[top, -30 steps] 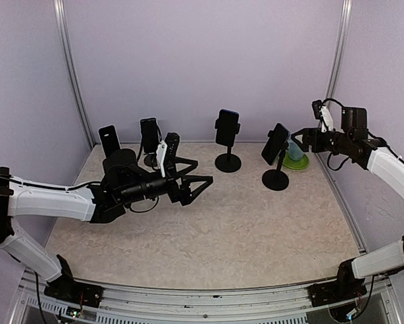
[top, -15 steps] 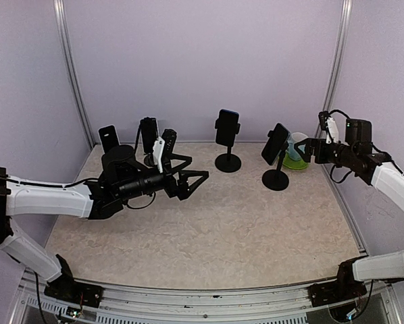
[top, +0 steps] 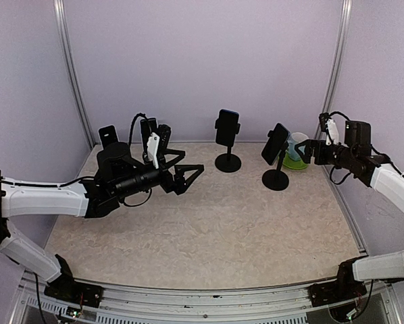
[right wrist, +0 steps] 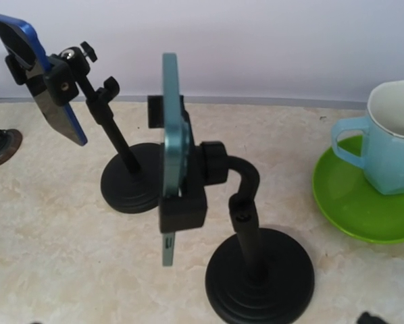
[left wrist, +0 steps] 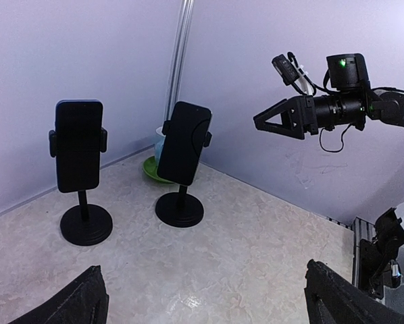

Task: Place the phone on the phone stand
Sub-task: Reset both arms

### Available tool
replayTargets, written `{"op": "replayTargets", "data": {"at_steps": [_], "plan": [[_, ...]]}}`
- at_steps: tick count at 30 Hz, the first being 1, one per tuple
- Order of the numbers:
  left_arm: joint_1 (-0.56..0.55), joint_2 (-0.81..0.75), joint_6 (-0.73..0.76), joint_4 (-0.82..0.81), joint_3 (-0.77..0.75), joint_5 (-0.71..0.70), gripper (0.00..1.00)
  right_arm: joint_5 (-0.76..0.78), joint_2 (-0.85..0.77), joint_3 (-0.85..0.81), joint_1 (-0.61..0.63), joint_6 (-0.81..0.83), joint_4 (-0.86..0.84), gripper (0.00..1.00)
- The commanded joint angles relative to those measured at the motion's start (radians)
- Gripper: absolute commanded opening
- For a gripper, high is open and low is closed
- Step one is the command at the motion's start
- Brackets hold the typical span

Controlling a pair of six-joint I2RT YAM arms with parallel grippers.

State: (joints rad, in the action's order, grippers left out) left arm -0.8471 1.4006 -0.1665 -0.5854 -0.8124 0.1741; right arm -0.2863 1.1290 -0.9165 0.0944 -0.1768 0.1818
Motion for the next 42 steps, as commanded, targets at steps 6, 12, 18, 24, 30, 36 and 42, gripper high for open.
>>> {"op": "replayTargets", "data": {"at_steps": [6, 12, 18, 24, 30, 36, 42], "plan": [[0.006, -0.016, 0.016, 0.014, -0.003, -0.014, 0.99, 0.007, 0.004, 0.0, -0.009, 0.003, -0.023, 1.0], [0.009, -0.019, 0.037, 0.028, -0.018, -0.026, 0.99, 0.011, 0.006, -0.009, -0.009, 0.008, -0.028, 1.0], [0.07, 0.01, 0.014, -0.025, -0.016, -0.046, 0.99, 0.007, 0.038, -0.029, -0.009, 0.001, -0.035, 1.0], [0.103, 0.092, 0.021, 0.014, -0.138, -0.054, 0.99, 0.041, 0.022, -0.015, -0.009, 0.019, -0.022, 1.0], [0.111, 0.099, 0.044, 0.031, -0.197, -0.082, 0.99, 0.03, 0.017, -0.004, -0.009, 0.011, -0.037, 1.0], [0.115, 0.033, 0.037, 0.085, -0.156, -0.166, 0.99, 0.056, -0.03, 0.047, -0.009, 0.009, -0.055, 1.0], [0.128, -0.083, 0.019, 0.288, -0.146, -0.32, 0.99, 0.163, -0.127, 0.158, -0.009, 0.01, -0.139, 1.0]]}}
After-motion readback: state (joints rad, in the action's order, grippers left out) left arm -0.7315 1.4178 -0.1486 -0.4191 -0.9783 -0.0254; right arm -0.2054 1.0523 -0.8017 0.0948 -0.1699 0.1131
